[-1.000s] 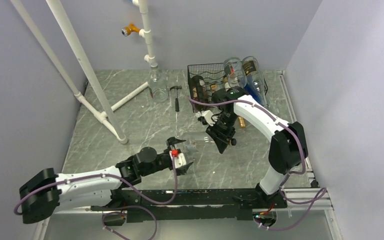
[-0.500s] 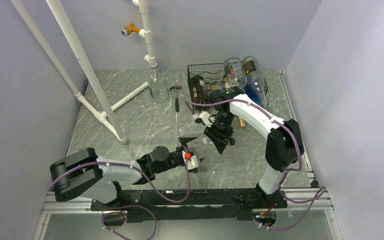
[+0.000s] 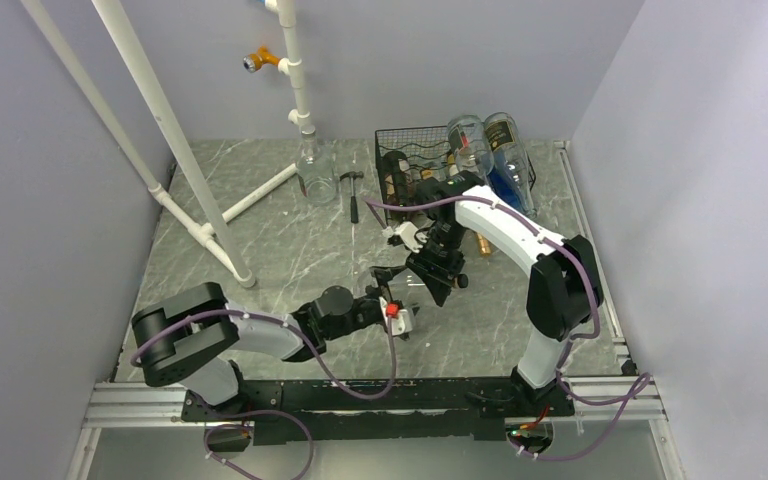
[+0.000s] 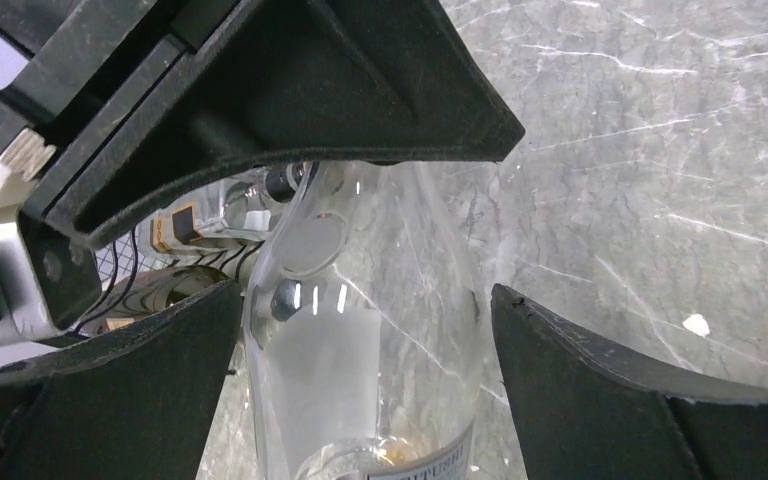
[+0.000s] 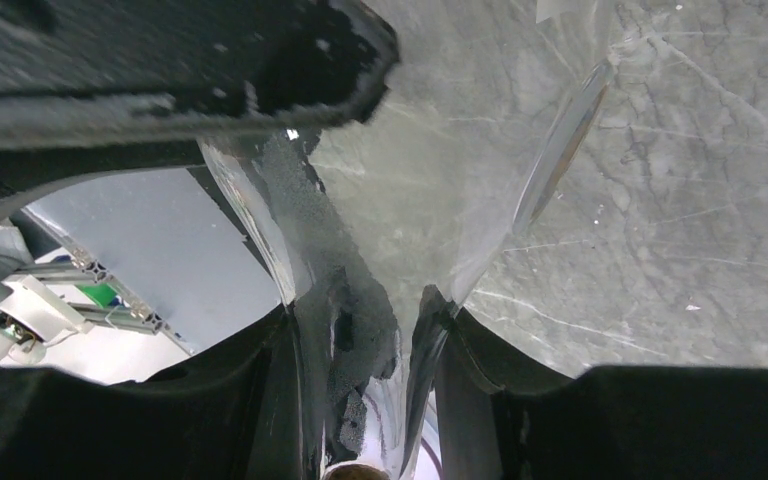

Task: Take the wine bottle off the wine rack
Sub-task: Place the wine bottle at the center of the board.

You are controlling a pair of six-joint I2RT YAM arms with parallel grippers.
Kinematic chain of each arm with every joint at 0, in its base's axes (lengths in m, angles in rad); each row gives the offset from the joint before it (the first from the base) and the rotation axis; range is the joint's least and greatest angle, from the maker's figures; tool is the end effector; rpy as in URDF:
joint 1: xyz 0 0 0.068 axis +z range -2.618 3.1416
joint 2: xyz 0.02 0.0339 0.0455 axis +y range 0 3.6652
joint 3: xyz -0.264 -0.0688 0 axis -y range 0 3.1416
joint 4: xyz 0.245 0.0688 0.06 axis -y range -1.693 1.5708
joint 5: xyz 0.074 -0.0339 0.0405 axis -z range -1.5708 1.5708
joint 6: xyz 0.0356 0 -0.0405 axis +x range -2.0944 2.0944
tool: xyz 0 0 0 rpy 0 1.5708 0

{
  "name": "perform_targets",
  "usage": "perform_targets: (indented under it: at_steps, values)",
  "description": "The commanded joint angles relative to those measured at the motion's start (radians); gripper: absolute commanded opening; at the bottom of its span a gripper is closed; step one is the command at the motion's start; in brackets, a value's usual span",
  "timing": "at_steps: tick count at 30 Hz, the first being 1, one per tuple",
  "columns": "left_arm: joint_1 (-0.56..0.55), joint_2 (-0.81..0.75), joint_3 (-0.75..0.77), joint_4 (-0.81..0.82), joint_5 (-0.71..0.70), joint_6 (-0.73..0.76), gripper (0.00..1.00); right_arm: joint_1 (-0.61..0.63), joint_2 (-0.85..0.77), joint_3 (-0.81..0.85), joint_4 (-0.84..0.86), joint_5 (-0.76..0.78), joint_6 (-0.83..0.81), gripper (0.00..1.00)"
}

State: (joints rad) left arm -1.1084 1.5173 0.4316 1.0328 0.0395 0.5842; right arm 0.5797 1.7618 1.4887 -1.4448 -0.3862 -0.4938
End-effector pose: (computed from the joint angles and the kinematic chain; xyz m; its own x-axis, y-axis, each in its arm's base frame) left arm 0.1248 -0.2536 0.1826 0.4833 0.2659 -0.8341 0.7737 0.3163 0.5490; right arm 0.2491 0.1791 0.2586 -0.5101 -0.8588 -0.0475 -0.7984 0.4522 0.3976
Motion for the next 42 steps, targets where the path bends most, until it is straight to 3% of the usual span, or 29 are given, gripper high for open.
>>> perform_targets:
  at_steps: [1,14,20,27,37,42]
  values:
    - [0.009,0.039,0.066,-0.023,0.033,0.050,1.00,0.015,-0.009,0.056,-0.024,-0.031,-0.013,0.00]
    - [0.025,0.112,0.152,-0.190,-0.036,0.123,1.00,0.023,-0.001,0.056,-0.019,-0.038,-0.006,0.04]
    - [0.025,0.110,0.146,-0.172,-0.123,0.152,0.98,0.025,-0.004,0.055,-0.017,-0.039,-0.001,0.05]
    - [0.024,0.045,0.127,-0.177,-0.158,0.148,0.80,0.025,-0.002,0.072,-0.007,-0.055,0.010,0.06]
    - [0.026,-0.036,0.101,-0.202,-0.095,0.000,0.51,0.025,-0.004,0.108,0.011,-0.062,0.017,0.22]
    - [0.032,-0.040,0.084,-0.171,-0.083,-0.047,0.43,0.027,-0.004,0.101,0.032,-0.053,0.027,0.32]
